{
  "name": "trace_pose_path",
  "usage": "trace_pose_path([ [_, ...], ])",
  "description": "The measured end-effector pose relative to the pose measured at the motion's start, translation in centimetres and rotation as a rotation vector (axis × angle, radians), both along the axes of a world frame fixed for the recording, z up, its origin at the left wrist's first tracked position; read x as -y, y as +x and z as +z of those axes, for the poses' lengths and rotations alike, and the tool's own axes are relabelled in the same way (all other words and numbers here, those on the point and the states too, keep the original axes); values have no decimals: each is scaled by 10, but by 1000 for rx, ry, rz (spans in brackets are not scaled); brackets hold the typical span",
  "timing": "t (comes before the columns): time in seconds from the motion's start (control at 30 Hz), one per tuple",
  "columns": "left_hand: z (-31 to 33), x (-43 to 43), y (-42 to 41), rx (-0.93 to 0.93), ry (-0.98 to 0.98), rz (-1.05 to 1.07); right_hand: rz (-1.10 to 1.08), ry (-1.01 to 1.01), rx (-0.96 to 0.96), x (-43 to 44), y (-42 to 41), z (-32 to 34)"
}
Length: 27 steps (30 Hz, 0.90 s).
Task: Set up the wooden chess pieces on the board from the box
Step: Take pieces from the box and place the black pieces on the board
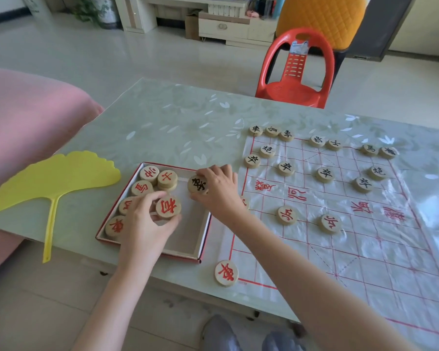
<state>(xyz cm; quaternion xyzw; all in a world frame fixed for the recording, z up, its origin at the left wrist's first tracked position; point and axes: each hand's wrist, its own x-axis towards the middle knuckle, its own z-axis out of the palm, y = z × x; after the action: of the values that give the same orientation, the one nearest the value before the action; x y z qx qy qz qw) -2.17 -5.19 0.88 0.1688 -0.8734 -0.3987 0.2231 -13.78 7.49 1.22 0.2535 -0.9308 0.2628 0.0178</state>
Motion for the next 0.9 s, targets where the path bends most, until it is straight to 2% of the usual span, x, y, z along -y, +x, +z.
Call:
trace_pose_path([
  [0.2,17,-78,20,39,55,-238,-133,-193,101,-108,41,19],
  [0.37,16,-136,40,104,31,-424,-239,-165,139,-184,76,26],
  [0.57,10,-165,59,179,-58,-463,-306,-179,165,-236,108,25],
  [0.9,-13,-185,60,239,-188,-459,-337,-224,166,-267,126,23],
])
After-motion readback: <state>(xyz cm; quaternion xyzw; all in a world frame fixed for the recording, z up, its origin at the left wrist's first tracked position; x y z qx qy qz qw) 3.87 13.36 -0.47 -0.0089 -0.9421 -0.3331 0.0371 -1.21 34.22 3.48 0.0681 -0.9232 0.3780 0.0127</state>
